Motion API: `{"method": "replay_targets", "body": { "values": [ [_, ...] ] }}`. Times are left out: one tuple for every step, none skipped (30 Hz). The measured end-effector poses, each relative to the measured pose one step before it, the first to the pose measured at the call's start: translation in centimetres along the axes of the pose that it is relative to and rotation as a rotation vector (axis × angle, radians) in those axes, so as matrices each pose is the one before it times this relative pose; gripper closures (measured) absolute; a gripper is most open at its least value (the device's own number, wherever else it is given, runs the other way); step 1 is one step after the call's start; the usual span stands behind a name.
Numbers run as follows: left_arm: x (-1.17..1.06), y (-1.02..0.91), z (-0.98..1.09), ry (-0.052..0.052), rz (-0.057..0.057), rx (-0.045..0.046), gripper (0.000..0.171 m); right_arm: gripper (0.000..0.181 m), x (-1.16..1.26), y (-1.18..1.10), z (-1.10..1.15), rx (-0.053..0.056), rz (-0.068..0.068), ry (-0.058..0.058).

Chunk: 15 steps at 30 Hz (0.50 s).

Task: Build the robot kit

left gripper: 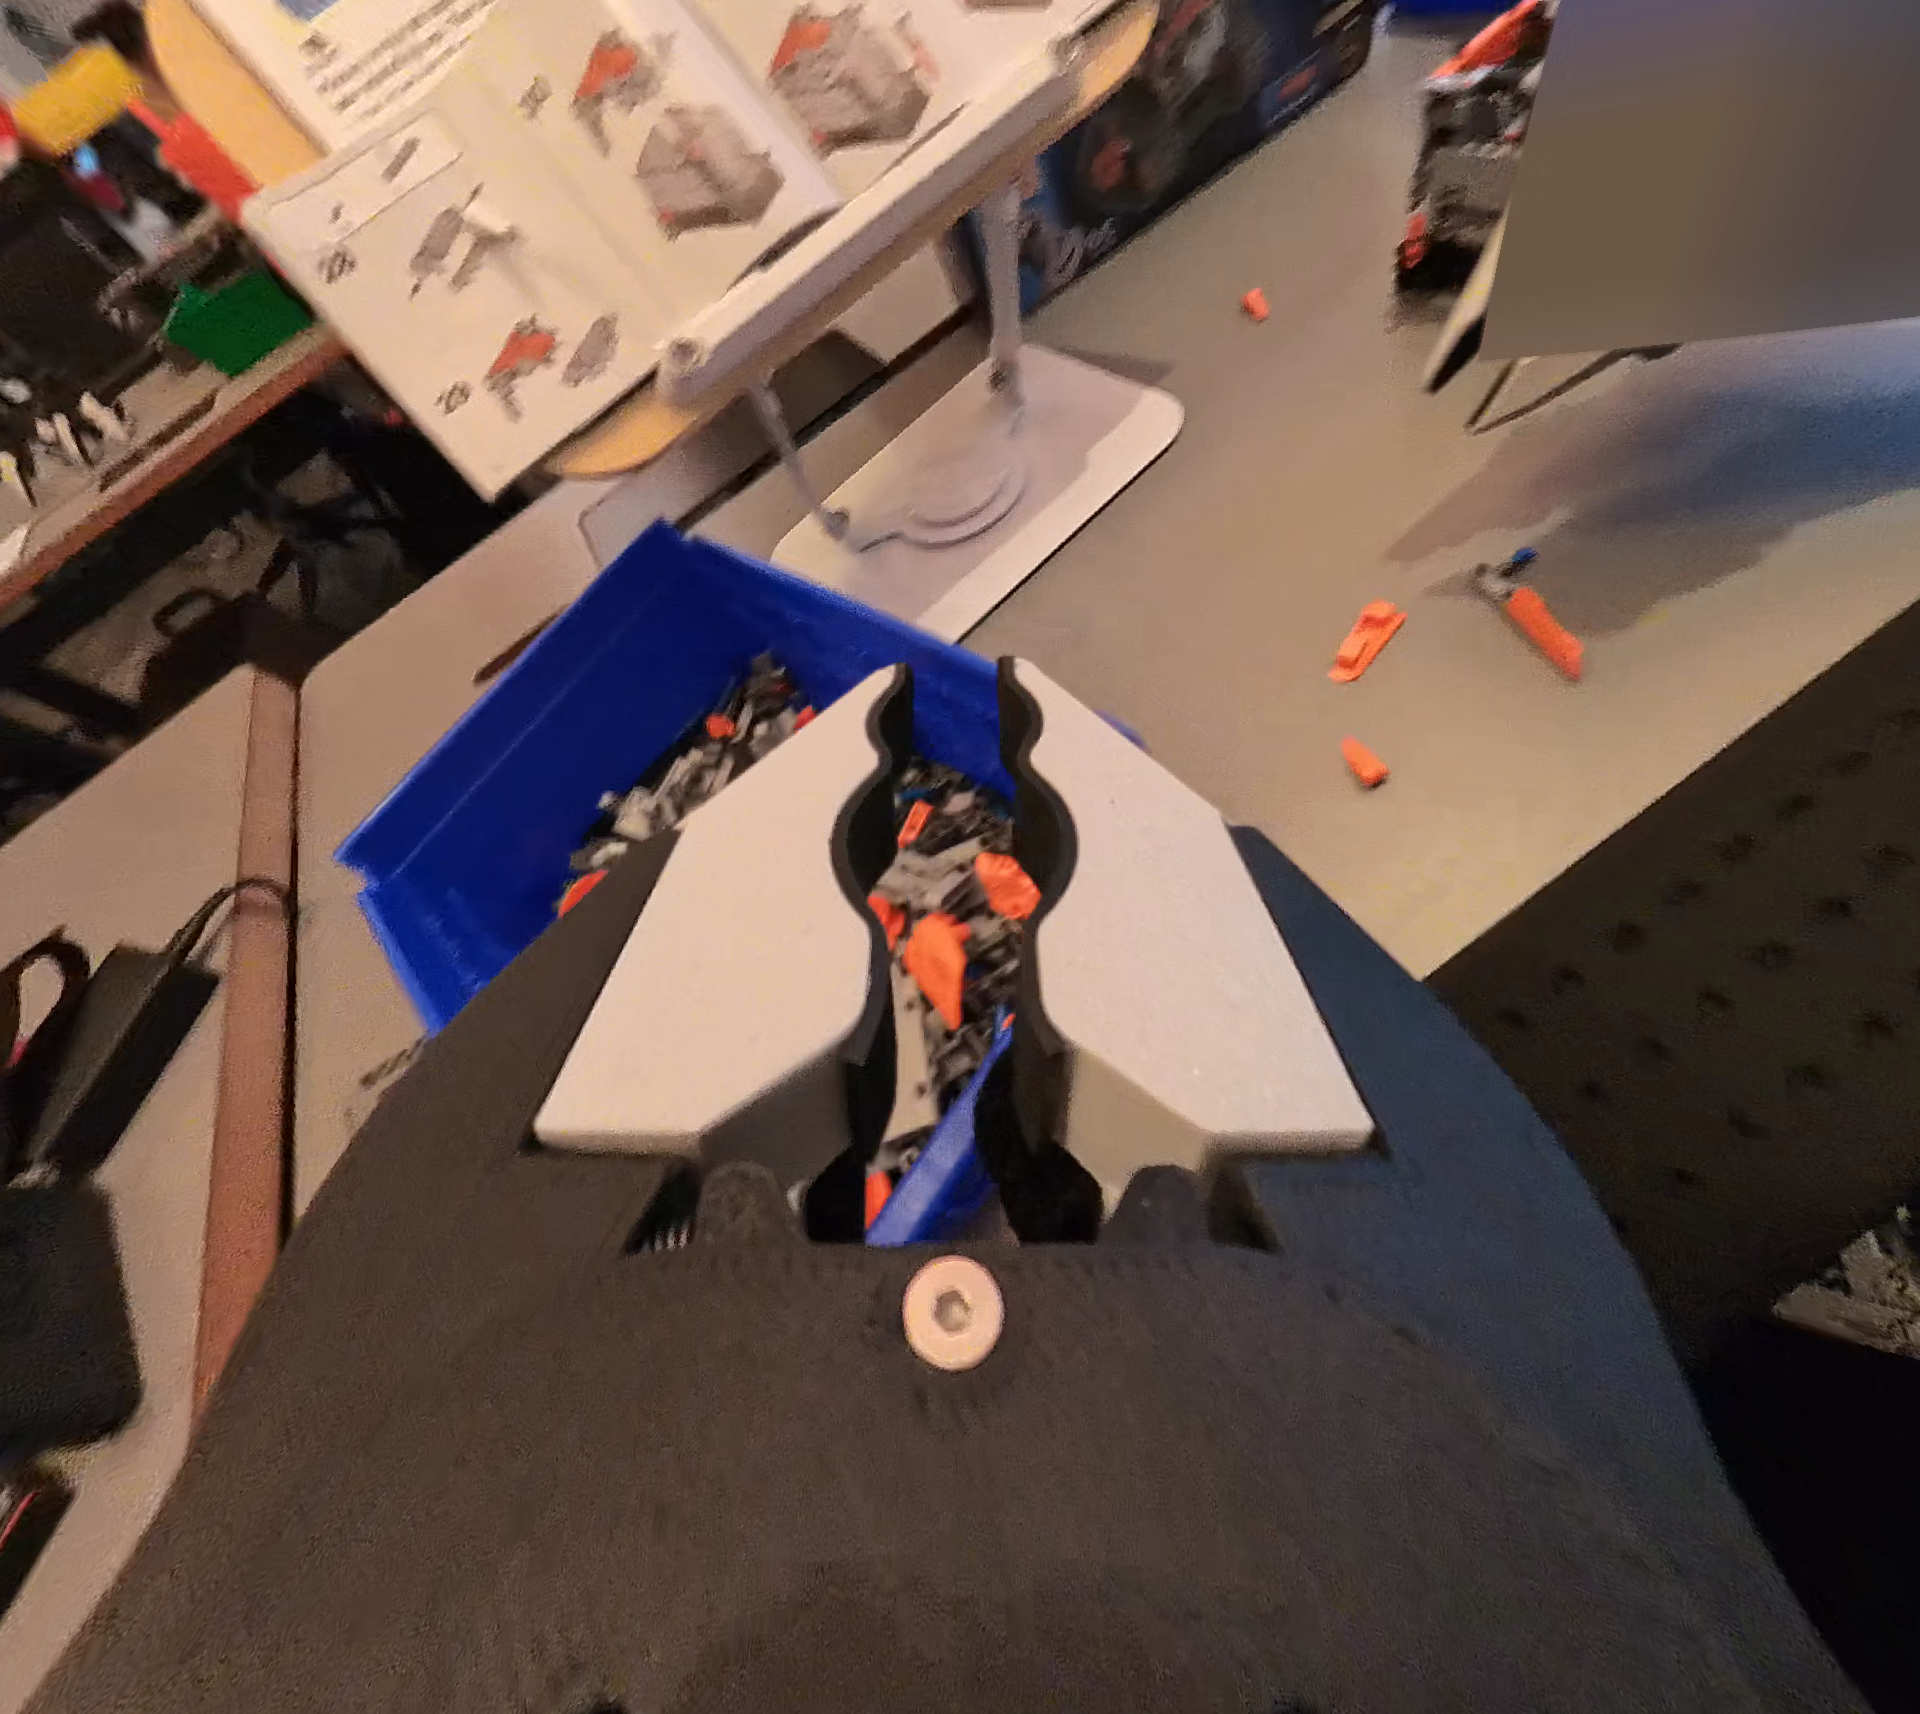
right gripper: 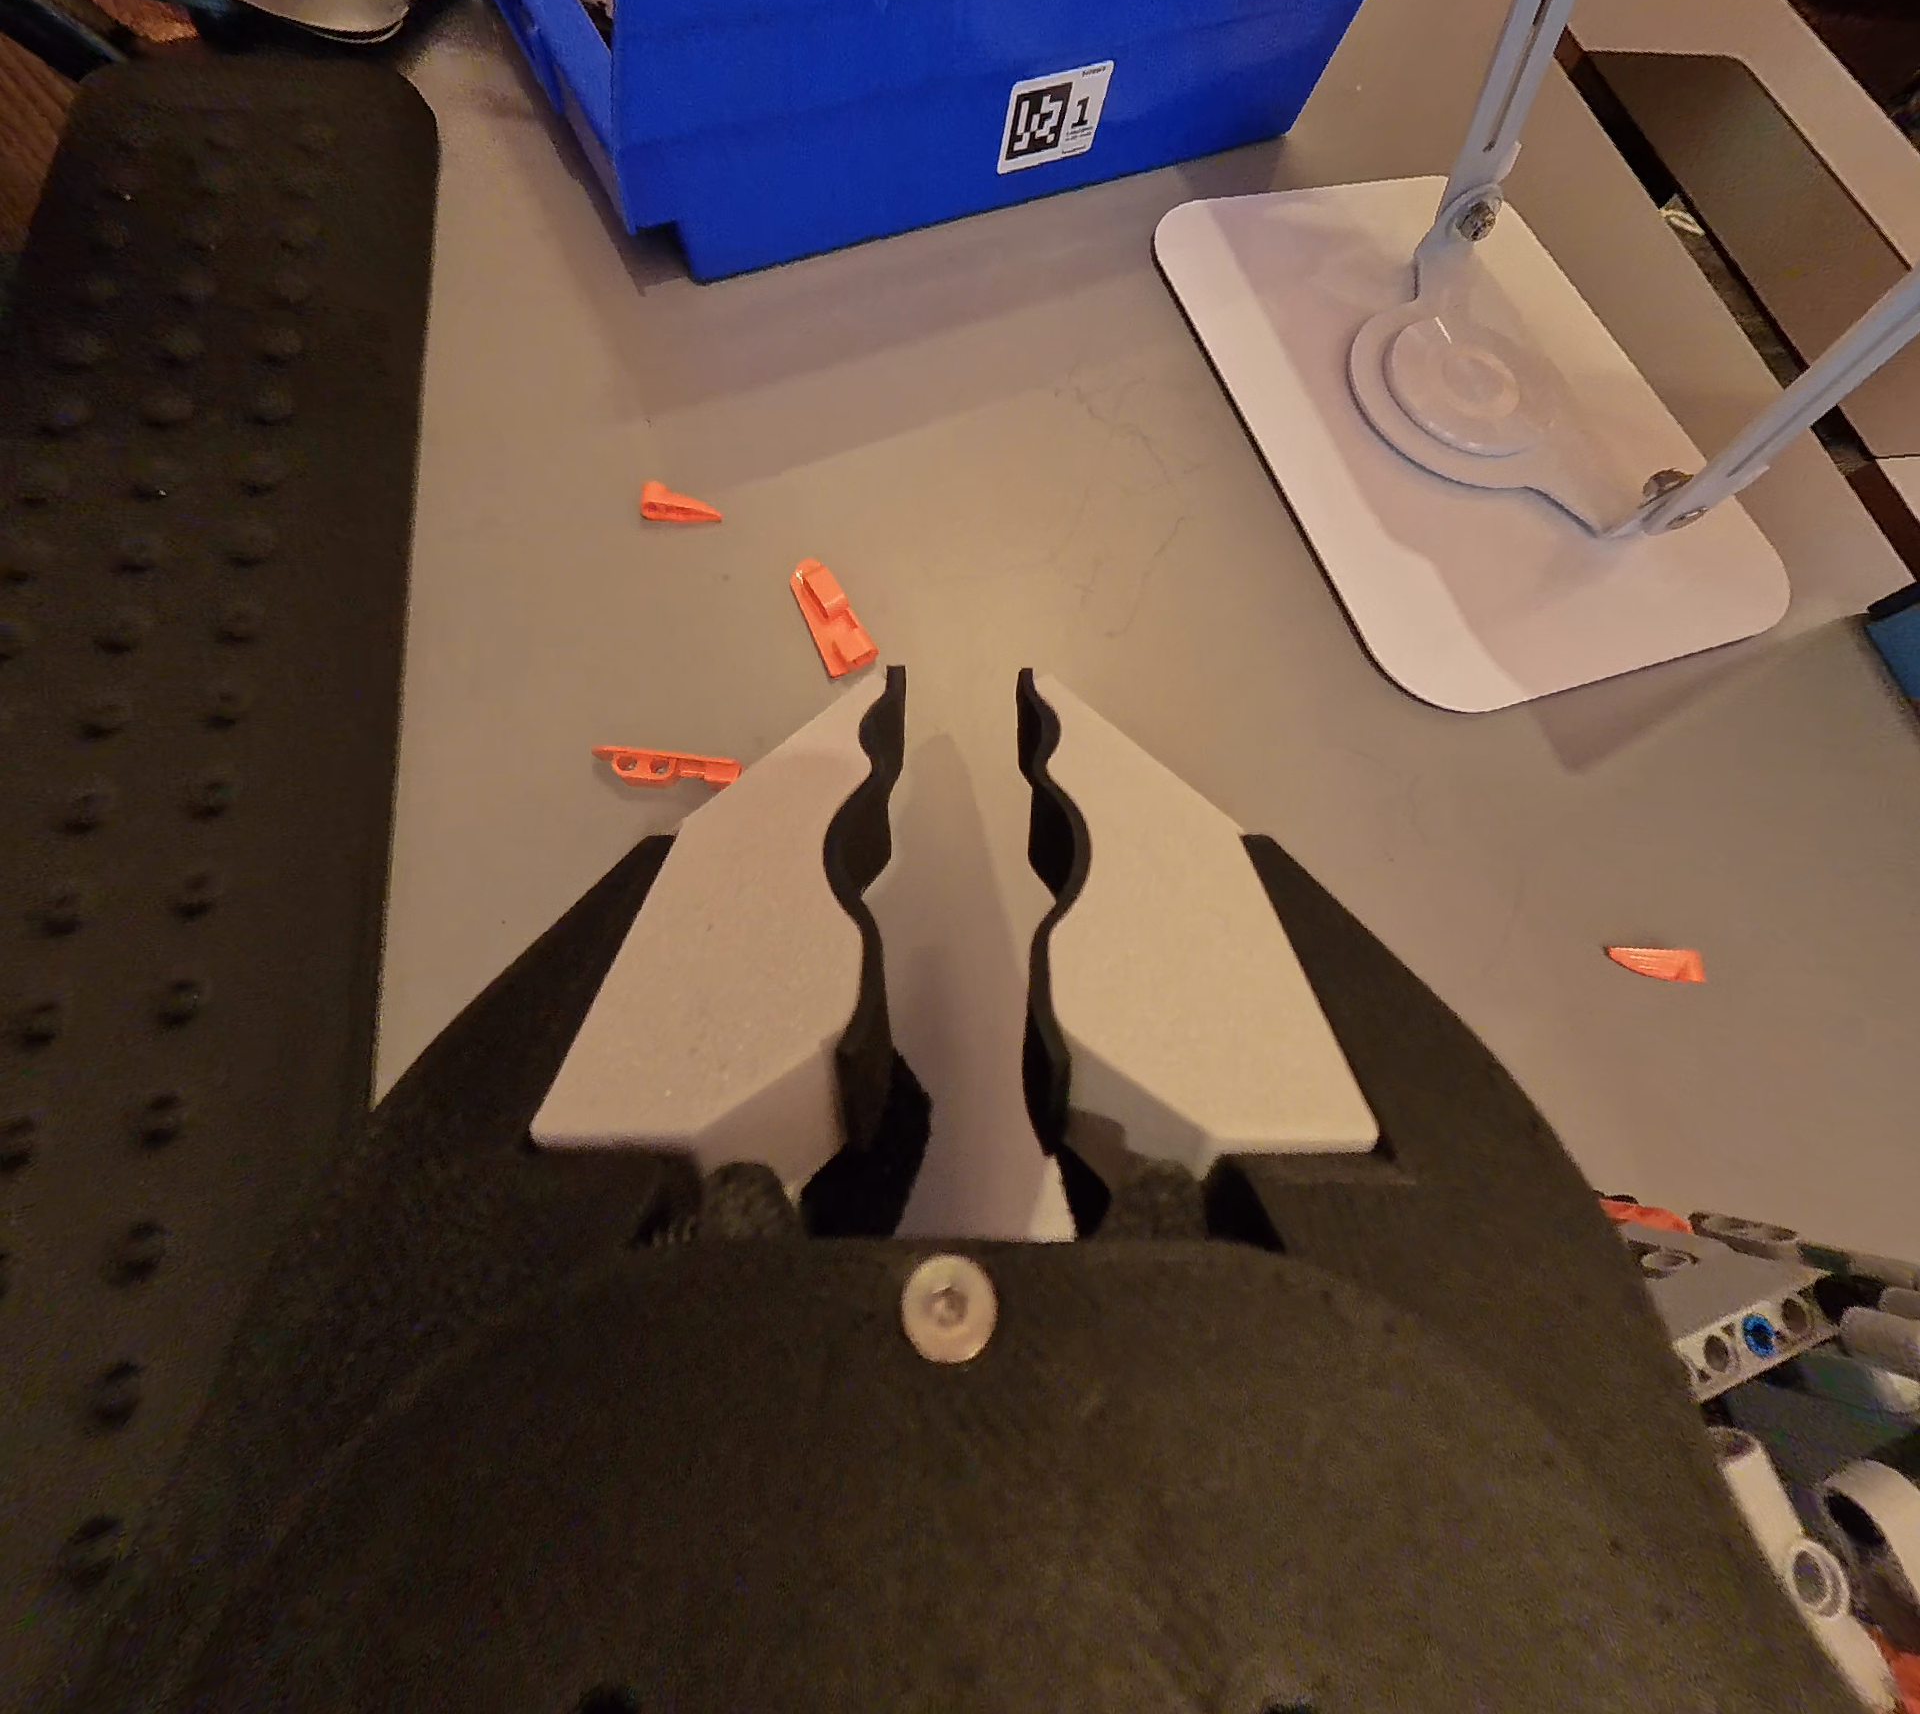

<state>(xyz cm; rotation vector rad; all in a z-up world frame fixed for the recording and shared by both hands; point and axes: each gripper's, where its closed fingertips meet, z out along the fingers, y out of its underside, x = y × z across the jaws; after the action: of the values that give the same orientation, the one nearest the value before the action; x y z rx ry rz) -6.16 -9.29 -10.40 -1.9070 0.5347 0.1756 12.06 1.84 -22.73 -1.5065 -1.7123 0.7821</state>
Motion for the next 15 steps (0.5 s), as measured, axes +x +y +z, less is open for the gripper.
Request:
{"method": "replay_targets", "body": {
  "values": [
    [-0.763,0.647,0.269,0.0082,-0.0134,-0.04656,0.159,0.162,-0.003,0.072,0.052,-0.0019,0.0017,-0.0018],
    [-0.689,0.642,0.493,0.0073,-0.0196,-0.04642,0.159,0.162,-0.045,0.049,0.063,-0.0002,0.0034,-0.0039],
    [-0.761,0.344,0.611,-0.0059,-0.0173,-0.03005,0.159,0.162,-0.027,0.063,0.056,-0.0013,0.0025,-0.0031],
    [-0.466,0.178,0.723,0.0042,-0.0094,-0.01912,0.16,0.162,-0.021,0.091,0.069,-0.0032,0.0001,-0.001],
    [-0.131,0.173,0.815,0.018,-0.0107,-0.02159,0.161,0.162,-0.007,0.076,0.05,-0.0031,-0.0014,0.0006],
    [-0.032,0.206,0.868,0.0187,-0.0079,-0.02704,0.16,0.162,0.017,0.036,0.016,-0.0014,-0.0011,0.0016],
    [-0.206,0.093,0.863,0.0031,0.0042,-0.0192,0.162,0.162,0.022,0.015,-0.013,0.0008,0.0,0.0011],
    [-0.187,0.234,0.886,0.006,0.0012,-0.02825,0.163,0.162,0.033,0.011,-0.023,0.0013,0.0018,-0.0001],
    [-0.071,0.339,0.846,0.0191,-0.0069,-0.03892,0.163,0.162,0.021,0.04,-0.022,0.001,0.0031,-0.0016],
    [-0.2,0.08,0.71,0.0119,-0.0032,-0.02393,0.163,0.162,0.029,0.044,-0.009,0.001,0.0031,-0.0016],
    [-0.409,-0.003,0.6,0.0009,-0.0012,-0.01647,0.164,0.162,0.003,0.057,-0.018,0.0012,0.0028,-0.0021],
    [-0.268,0.271,0.645,0.0161,-0.0064,-0.03099,0.164,0.162,-0.018,0.036,-0.002,0.0008,0.0029,-0.003],
    [-0.244,0.545,0.713,0.0235,-0.0123,-0.04635,0.163,0.162,-0.003,0.031,0.011,0.0003,0.0024,-0.0023],
    [-0.666,0.419,0.692,-0.0033,-0.002,-0.03444,0.163,0.162,0.003,0.004,0.004,0.0009,0.0004,-0.0009],
    [-0.428,0.26,0.734,0.0146,-0.009,-0.0221,0.164,0.162,-0.019,-0.013,-0.01,0.002,-0.0003,-0.0006]
  ]
}}
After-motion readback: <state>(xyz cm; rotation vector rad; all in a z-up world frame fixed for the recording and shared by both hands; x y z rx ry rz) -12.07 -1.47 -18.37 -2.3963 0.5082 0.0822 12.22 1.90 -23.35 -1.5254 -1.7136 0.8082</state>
